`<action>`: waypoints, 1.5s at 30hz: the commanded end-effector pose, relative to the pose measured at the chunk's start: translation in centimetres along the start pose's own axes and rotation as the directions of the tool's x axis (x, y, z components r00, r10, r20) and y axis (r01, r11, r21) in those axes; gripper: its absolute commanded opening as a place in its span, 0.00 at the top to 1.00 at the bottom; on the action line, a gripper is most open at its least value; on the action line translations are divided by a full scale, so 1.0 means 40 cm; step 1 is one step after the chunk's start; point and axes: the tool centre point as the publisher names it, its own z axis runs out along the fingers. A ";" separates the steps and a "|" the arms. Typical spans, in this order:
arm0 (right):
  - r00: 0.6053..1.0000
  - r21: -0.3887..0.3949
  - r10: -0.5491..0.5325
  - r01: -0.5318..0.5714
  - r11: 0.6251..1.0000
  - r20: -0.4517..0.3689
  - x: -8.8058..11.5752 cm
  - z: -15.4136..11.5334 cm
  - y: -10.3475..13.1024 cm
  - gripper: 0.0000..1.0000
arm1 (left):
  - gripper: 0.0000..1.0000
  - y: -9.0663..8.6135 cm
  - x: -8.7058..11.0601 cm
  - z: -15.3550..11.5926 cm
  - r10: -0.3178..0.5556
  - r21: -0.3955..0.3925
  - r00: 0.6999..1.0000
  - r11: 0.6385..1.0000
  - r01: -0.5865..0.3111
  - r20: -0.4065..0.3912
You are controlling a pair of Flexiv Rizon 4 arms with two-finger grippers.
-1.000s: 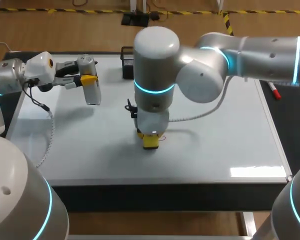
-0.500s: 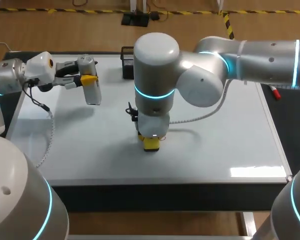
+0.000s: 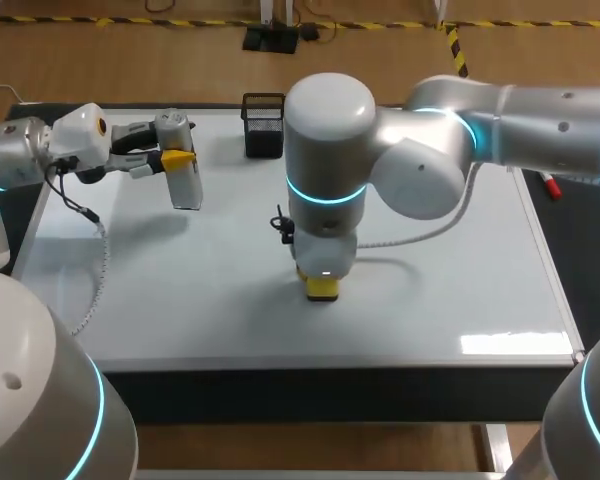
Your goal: Pick up the inspection probe, press it on each red-marked spot on the whiteboard one by one, put down the probe, pick up the eraser, and wipe off all the red marks.
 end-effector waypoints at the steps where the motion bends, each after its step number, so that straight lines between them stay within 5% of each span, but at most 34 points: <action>1: 1.000 0.004 0.012 -0.012 1.000 0.009 0.045 -0.007 -0.005 1.00 | 1.00 -0.002 0.001 -0.001 0.001 0.001 1.000 1.000 -0.001 -0.001; 9: 0.999 0.004 0.049 -0.049 0.999 -0.003 0.101 -0.006 -0.017 1.00 | 1.00 -0.002 0.001 -0.001 0.001 0.001 1.000 1.000 -0.001 -0.001; 20: 0.999 0.019 0.044 -0.044 0.999 -0.017 0.103 -0.042 -0.019 1.00 | 1.00 -0.002 0.001 -0.001 0.001 0.001 1.000 1.000 -0.001 -0.001; 28: 0.998 0.039 -0.045 0.043 0.998 0.048 -0.004 -0.101 -0.006 1.00 | 1.00 -0.002 0.001 -0.001 0.001 0.001 1.000 1.000 -0.001 -0.001; 36: 0.991 0.036 -0.133 0.132 0.991 0.021 -0.126 -0.051 0.017 1.00 | 1.00 -0.002 0.001 -0.001 0.001 0.001 1.000 1.000 -0.001 -0.001; 45: 0.987 0.015 -0.150 0.149 0.989 0.054 -0.157 -0.028 0.026 1.00 | 1.00 -0.002 0.001 -0.001 0.001 0.001 1.000 1.000 -0.001 -0.001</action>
